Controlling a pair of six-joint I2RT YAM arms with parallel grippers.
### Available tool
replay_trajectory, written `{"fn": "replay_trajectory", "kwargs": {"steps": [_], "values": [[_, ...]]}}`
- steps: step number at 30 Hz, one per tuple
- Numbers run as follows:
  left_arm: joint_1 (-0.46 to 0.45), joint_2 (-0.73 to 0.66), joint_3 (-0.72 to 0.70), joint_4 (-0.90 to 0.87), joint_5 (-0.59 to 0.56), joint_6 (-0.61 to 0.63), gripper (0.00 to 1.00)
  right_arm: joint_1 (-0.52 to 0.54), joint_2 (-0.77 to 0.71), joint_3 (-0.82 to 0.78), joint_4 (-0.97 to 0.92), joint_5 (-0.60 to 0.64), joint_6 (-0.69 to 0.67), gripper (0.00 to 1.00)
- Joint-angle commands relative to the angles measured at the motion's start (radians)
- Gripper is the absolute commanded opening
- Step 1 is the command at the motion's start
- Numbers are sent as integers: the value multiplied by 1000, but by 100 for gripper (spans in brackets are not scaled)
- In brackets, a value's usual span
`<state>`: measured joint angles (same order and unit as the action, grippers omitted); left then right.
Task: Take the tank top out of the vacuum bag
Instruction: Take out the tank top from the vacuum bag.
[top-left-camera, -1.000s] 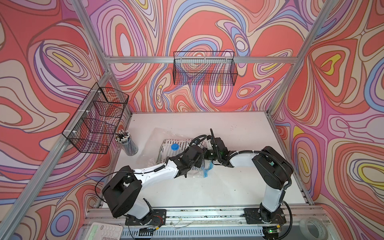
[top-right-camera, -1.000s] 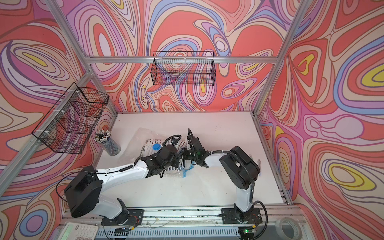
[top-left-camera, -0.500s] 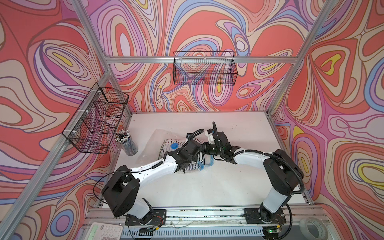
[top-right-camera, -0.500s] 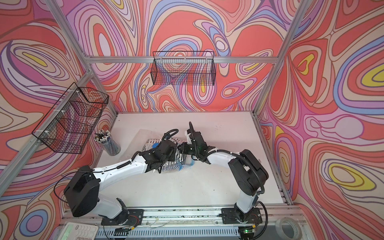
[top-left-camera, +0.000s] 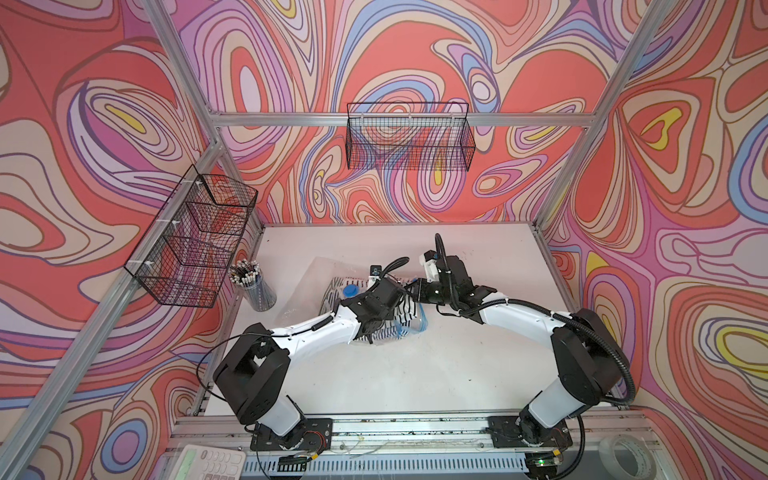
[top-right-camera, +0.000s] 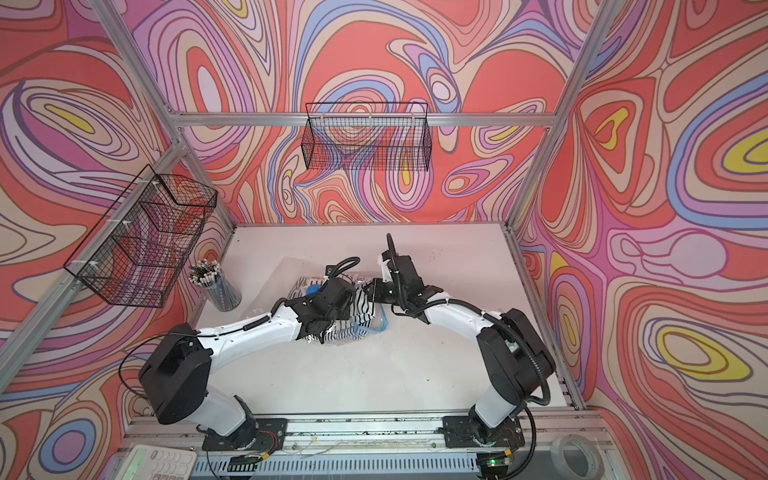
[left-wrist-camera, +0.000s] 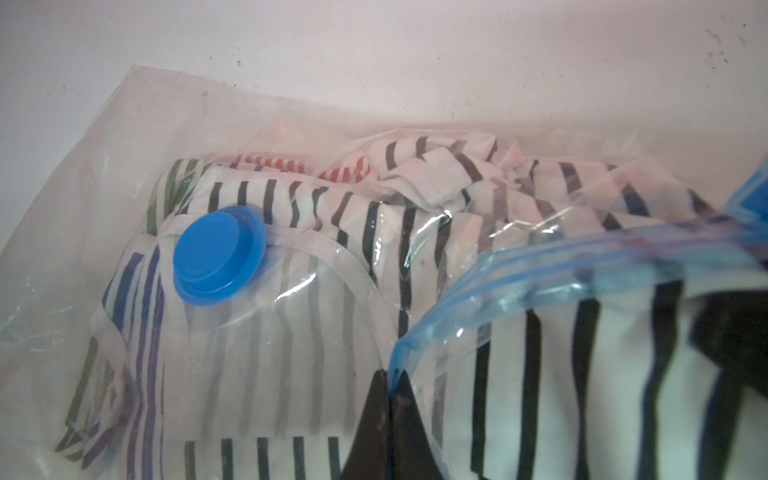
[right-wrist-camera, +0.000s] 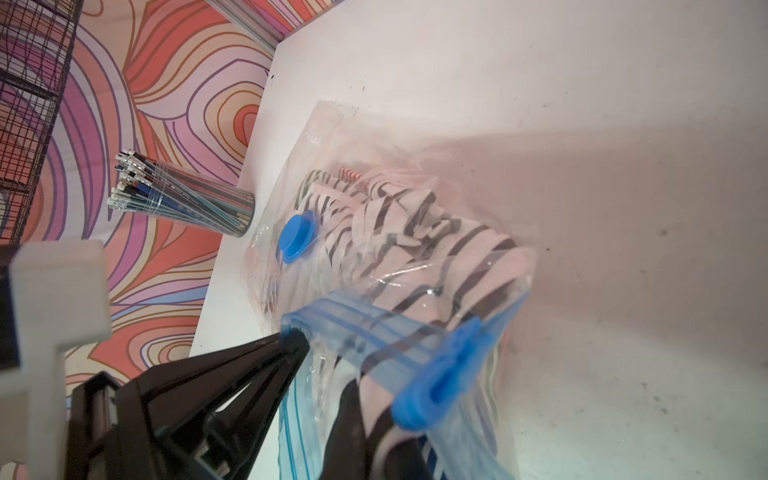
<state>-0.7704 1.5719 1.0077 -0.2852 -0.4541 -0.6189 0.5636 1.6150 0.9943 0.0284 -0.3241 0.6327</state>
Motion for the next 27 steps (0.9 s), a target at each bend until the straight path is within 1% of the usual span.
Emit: {"fn": "replay_trajectory", "kwargs": {"steps": [1,8,10,17,23,27], "values": [[29,37,15,-115,-60,-29,0,-56,-76,-3,33,49,-25,0],[61,60,35,-89,-44,-21,0,-134,-121,-29,-8,53,-36,0],[67,66,41,-82,-35,-11,0,-142,-131,-23,-27,54,-45,0],[78,102,79,-71,-37,7,0,-143,-131,33,-90,19,-68,0],[89,152,150,-97,-5,3,0,-143,-151,47,-115,-6,-94,0],[89,159,188,-80,20,2,0,-142,-144,36,-105,-46,-82,0]]}}
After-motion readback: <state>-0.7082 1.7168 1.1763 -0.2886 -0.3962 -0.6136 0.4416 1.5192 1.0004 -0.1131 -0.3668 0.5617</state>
